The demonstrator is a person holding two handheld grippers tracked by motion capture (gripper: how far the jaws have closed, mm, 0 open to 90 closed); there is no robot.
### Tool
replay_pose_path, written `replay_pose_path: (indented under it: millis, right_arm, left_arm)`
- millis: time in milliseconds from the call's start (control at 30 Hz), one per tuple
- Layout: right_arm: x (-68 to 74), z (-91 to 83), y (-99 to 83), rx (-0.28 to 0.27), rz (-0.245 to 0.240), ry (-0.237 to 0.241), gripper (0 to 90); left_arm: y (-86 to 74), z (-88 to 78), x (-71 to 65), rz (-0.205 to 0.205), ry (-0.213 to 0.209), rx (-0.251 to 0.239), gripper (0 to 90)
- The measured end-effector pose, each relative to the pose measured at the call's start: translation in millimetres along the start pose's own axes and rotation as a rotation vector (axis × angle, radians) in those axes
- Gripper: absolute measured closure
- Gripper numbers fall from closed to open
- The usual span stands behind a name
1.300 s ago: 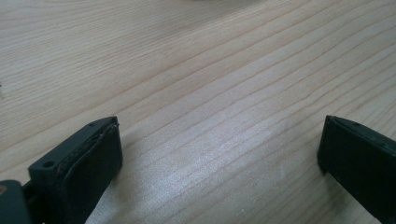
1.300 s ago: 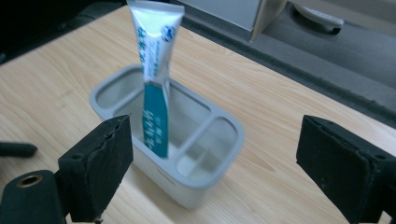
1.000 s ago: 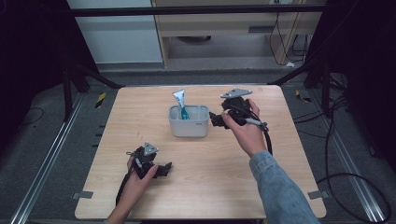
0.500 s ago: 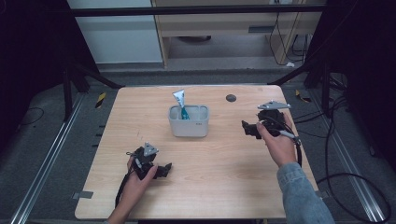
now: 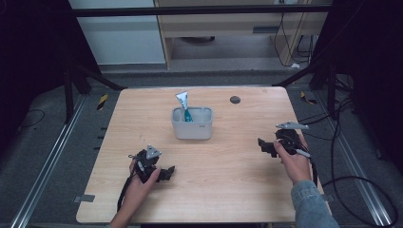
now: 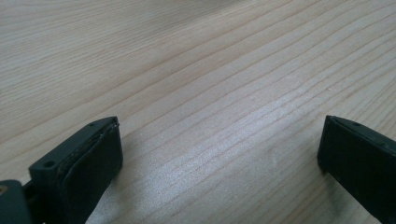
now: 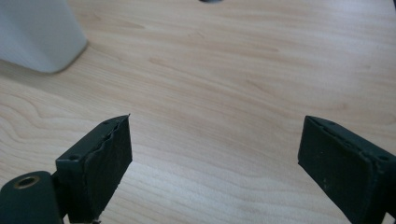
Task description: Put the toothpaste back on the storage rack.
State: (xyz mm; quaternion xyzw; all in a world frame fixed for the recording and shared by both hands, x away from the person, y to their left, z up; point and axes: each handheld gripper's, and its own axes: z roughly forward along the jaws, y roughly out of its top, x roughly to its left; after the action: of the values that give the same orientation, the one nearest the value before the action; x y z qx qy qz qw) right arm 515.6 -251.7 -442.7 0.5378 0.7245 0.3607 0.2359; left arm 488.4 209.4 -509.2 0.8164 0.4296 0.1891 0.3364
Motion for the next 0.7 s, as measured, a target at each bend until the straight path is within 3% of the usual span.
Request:
replay_pose_path:
  millis: [333,433,700]
  right_arm:
    - [-5.0,22.8,-26.7,0.041,0.030,-0.012,11.3]
    - [-4.3,27.4,-30.2,0.040,0.009,-0.021,12.2]
    - [-1.8,38.8,-38.0,0.050,0.029,-0.020,12.2]
  left_arm:
    - [0.0,-0.1,0.0,0.000,0.000,0.000,0.0]
    - [0.0,-0.1,0.0,0.000,0.000,0.000,0.0]
    - [0.0,-0.1,0.0,0.000,0.001,0.000,0.0]
